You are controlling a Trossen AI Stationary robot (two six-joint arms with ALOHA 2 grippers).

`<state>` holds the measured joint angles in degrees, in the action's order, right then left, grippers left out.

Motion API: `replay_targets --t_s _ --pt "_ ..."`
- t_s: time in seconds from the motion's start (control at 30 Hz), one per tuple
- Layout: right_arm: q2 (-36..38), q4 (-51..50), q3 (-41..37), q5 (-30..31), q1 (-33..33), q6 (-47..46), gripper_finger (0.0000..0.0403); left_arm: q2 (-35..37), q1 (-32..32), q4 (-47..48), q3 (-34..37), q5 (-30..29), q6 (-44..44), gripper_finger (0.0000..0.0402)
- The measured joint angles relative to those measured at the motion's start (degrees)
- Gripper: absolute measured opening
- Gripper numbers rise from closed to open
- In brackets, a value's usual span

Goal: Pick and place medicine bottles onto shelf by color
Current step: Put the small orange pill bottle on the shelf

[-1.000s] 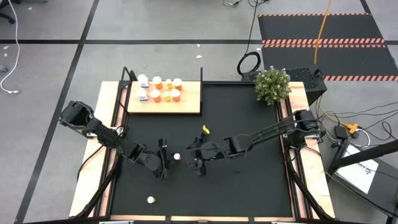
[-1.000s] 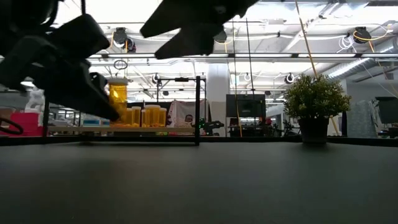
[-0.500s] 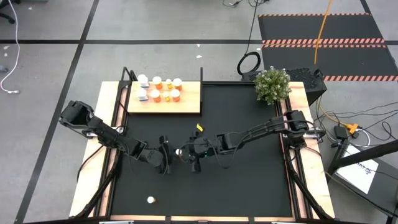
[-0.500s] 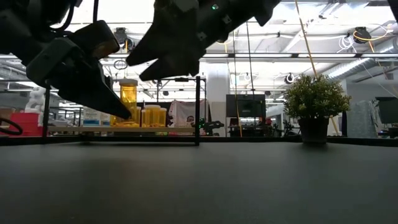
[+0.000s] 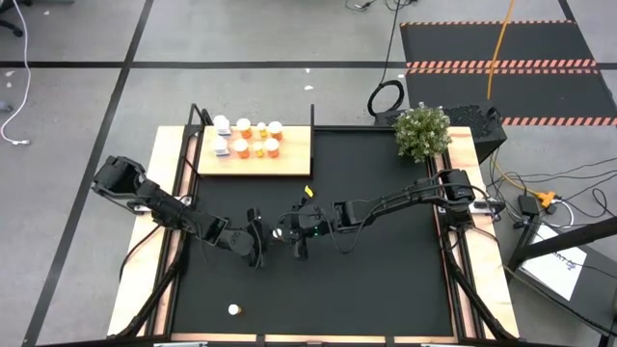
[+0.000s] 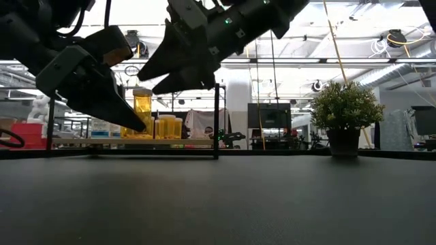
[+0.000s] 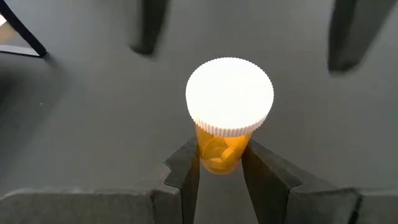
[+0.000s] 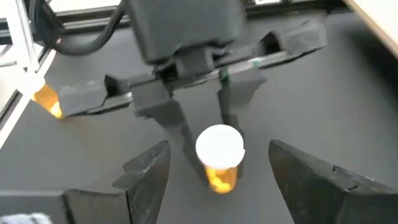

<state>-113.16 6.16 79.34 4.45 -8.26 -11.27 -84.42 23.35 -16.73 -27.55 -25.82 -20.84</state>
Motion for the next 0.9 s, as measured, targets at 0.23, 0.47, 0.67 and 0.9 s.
replay_targets --t_s 0.23,0.47,0.67,0.9 --pt "-0.4 0.5 0.0 -0.2 0.1 0.6 0.0265 0.0 -0.3 -0.3 0.0 0.0 0.9 0.0115" --pt "-0.4 2.8 0.0 -0.4 0.1 1.5 0.0249 0.0 -0.3 -1.2 0.0 0.0 1.3 0.0115" --pt "-0.5 2.2 0.0 -0.3 0.1 1.9 0.022 0.0 -1.0 -1.5 -0.5 0.6 2.3 0.0115" --pt "-0.5 1.2 0.0 -0.2 0.1 2.6 0.0208 0.0 -1.7 6.1 -6.6 2.8 5.2 0.0115"
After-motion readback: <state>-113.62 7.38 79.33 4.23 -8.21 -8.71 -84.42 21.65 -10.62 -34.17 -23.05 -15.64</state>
